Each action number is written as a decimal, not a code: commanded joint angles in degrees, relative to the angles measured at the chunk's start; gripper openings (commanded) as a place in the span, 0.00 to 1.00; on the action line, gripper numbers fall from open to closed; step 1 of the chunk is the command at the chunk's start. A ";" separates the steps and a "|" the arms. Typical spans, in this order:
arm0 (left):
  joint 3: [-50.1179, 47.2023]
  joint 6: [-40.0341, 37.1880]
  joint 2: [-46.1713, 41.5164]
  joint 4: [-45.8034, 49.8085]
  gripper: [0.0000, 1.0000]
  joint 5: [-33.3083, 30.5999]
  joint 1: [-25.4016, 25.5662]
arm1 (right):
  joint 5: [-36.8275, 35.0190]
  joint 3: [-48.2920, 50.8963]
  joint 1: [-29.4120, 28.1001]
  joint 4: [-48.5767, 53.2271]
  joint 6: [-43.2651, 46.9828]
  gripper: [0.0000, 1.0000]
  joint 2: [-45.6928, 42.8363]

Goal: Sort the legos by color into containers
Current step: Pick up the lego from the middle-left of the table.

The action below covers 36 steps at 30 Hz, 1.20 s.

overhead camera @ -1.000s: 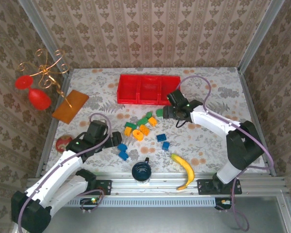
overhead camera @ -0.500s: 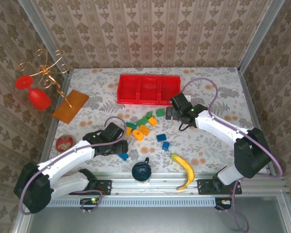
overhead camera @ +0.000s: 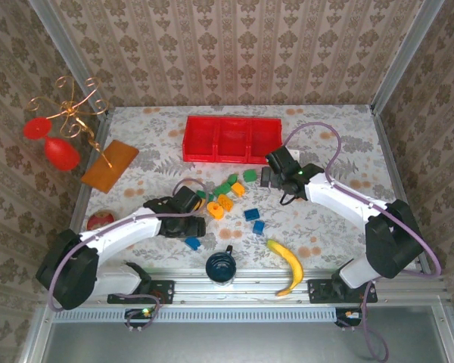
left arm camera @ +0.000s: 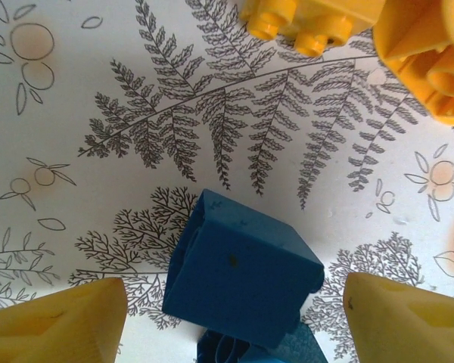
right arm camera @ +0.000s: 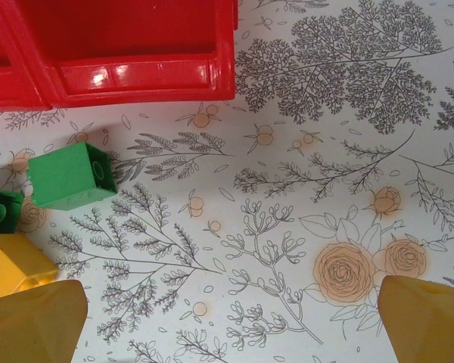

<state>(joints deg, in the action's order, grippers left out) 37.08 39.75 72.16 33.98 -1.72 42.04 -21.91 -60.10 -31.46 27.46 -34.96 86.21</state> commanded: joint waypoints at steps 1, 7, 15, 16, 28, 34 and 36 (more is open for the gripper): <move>1.77 -1.65 1.30 0.30 0.76 -0.40 0.47 | -2.18 -0.07 -0.35 1.10 -1.34 1.00 -1.58; 1.77 -1.77 3.72 -0.67 0.70 -3.08 -0.68 | -2.15 0.15 -0.35 0.66 -1.86 1.00 -1.21; 1.24 -2.35 5.49 -3.18 0.67 -4.66 -3.36 | -1.92 0.24 -0.35 0.27 -2.22 1.00 -0.89; 1.15 -2.39 5.53 -3.51 0.67 -4.63 -3.66 | -1.97 0.24 -0.35 0.23 -2.28 1.00 -0.82; -1.80 -0.96 3.98 -3.20 0.65 -1.40 -3.81 | -2.19 0.31 -0.35 0.49 -2.39 1.00 -1.58; -2.80 0.07 5.34 -4.70 0.56 -0.62 -3.18 | -2.23 0.15 -0.35 0.23 -2.40 1.00 -1.57; -2.50 -0.06 5.59 -4.79 0.49 -1.30 -3.11 | -2.24 0.07 -0.35 0.13 -2.26 1.00 -1.49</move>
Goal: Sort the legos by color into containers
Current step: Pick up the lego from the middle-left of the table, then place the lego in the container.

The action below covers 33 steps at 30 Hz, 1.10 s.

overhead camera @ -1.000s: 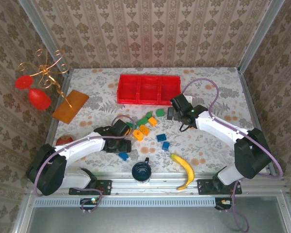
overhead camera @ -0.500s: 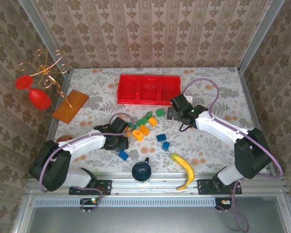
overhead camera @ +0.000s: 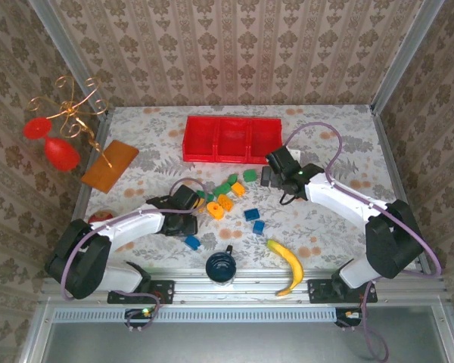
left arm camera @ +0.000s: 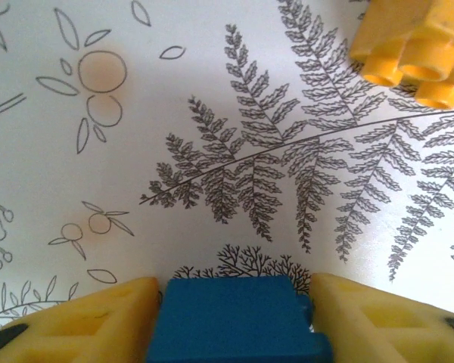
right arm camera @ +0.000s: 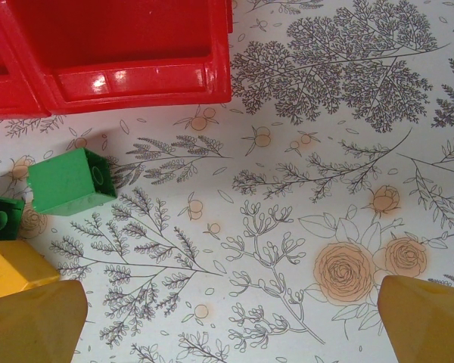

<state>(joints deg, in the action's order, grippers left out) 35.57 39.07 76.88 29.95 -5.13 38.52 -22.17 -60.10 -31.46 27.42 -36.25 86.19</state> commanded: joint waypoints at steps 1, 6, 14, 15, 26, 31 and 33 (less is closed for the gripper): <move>-0.71 0.48 0.90 -0.69 0.46 1.61 0.35 | -2.02 -0.11 -0.35 0.22 -0.93 1.00 -1.47; 1.09 -0.29 0.18 0.23 0.35 -0.06 -0.20 | -2.56 -0.59 -0.31 0.62 -0.76 1.00 -1.80; 8.11 -3.84 -3.42 -0.46 0.32 -5.10 -4.28 | -3.58 0.91 -0.35 -0.86 -1.45 1.00 -3.90; 9.36 -4.96 -3.66 -1.48 0.31 -5.30 -5.10 | -3.70 1.01 -0.35 -0.85 -1.46 1.00 -4.09; 28.88 -17.09 9.08 -12.62 0.28 -3.23 -12.07 | -5.87 2.10 -0.35 0.39 -2.67 1.00 -5.66; 38.78 -20.40 17.98 -13.59 0.28 -1.08 -15.71 | -6.83 2.66 -0.35 1.67 -3.47 1.00 -5.83; 42.09 -20.98 21.19 -13.68 0.28 -0.27 -16.66 | -6.92 2.98 -0.35 1.52 -3.69 1.00 -5.86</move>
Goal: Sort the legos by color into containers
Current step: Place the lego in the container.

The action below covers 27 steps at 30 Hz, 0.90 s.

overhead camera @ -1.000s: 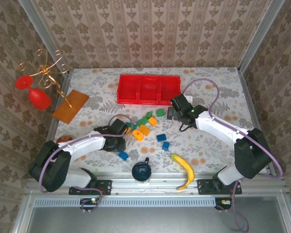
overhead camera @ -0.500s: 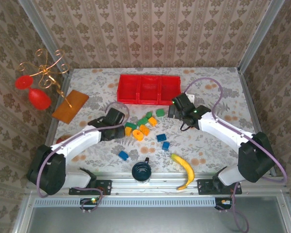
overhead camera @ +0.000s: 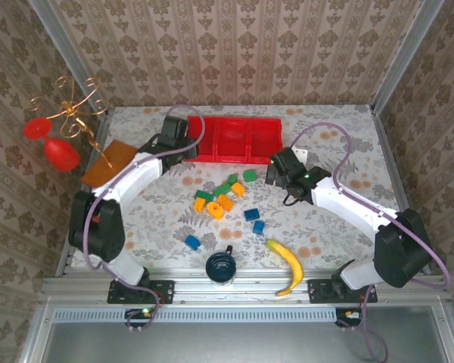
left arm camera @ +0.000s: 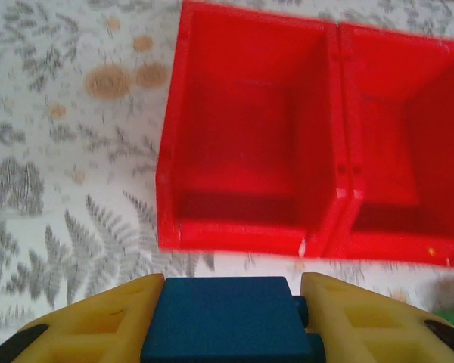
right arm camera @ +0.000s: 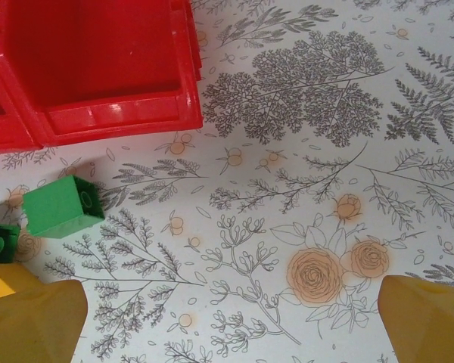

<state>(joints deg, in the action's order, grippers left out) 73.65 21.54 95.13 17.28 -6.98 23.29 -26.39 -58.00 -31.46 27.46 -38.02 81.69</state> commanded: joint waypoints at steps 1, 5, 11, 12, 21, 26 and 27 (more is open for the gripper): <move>5.81 -3.72 4.53 -0.84 0.28 1.92 -1.82 | -2.71 1.08 -0.35 1.30 -2.12 1.00 -1.37; 11.91 -5.22 10.06 0.41 0.28 1.78 -2.41 | -2.36 1.61 -0.34 0.66 -2.67 1.00 -1.25; 18.56 -5.63 16.91 1.17 0.29 4.00 -2.61 | -2.95 2.05 -0.35 0.57 -2.91 1.00 -1.34; 19.54 -5.65 17.83 1.74 0.29 4.23 -2.59 | -3.12 2.10 -0.35 0.57 -3.02 1.00 -1.36; 24.75 -5.98 23.53 2.78 0.44 5.05 -2.46 | -3.24 1.82 -0.35 1.10 -2.85 1.00 -0.71; 27.03 -5.98 25.05 3.35 0.52 5.06 -2.42 | -2.79 0.91 -0.35 1.36 -2.24 1.00 0.14; 27.29 -6.06 25.10 3.58 0.54 4.97 -2.37 | -2.79 0.89 -0.34 1.36 -2.17 1.00 0.14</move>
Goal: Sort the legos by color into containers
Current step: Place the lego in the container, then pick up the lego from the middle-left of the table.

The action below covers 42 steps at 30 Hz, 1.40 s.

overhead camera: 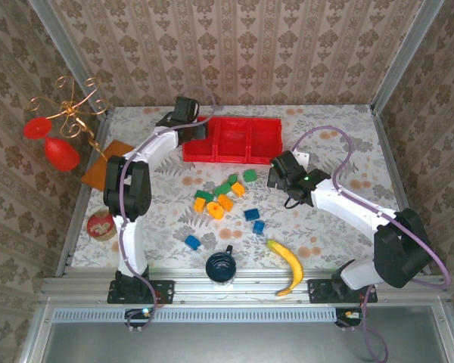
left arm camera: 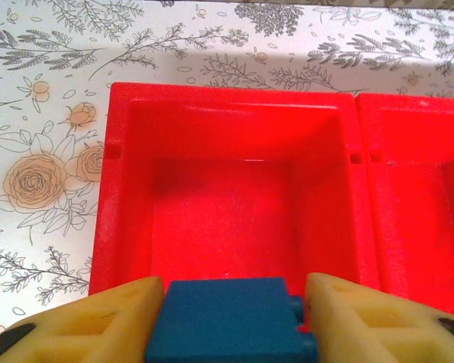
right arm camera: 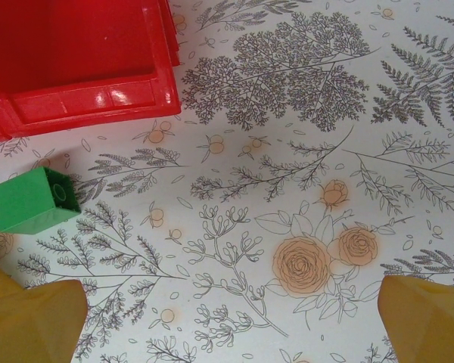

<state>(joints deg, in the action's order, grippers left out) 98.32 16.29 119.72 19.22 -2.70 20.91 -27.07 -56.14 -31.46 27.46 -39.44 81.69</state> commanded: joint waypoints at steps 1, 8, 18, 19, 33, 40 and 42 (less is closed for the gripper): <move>2.83 -0.83 0.39 1.71 0.57 0.47 0.11 | -2.11 -1.13 -0.35 1.36 -0.57 1.00 0.12; 1.11 -0.57 -3.44 2.57 0.67 0.08 0.53 | -2.20 -1.41 -0.35 1.62 0.24 1.00 0.09; -18.15 1.75 -22.38 4.21 0.88 -2.82 3.84 | -3.30 -1.10 -0.35 1.89 0.30 1.00 -0.13; -21.16 2.13 -24.97 4.56 0.92 -3.12 4.70 | -3.51 -1.08 -0.35 1.98 0.33 1.00 -0.13; -49.26 14.32 -49.62 19.67 1.00 -5.75 21.78 | -4.88 -1.47 -0.35 2.60 -0.20 1.00 0.31; -59.10 20.61 -59.50 21.60 0.98 -5.62 28.32 | -4.67 -1.48 -0.35 2.42 -0.90 1.00 0.40; -61.37 21.85 -60.34 20.54 0.97 -4.24 30.23 | -4.48 -1.56 -0.35 2.35 -0.99 1.00 0.40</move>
<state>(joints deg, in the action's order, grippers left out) 39.31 33.91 60.49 38.41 -7.79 49.25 -29.61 -56.18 -31.46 28.67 -39.24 81.73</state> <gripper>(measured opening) 0.977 0.999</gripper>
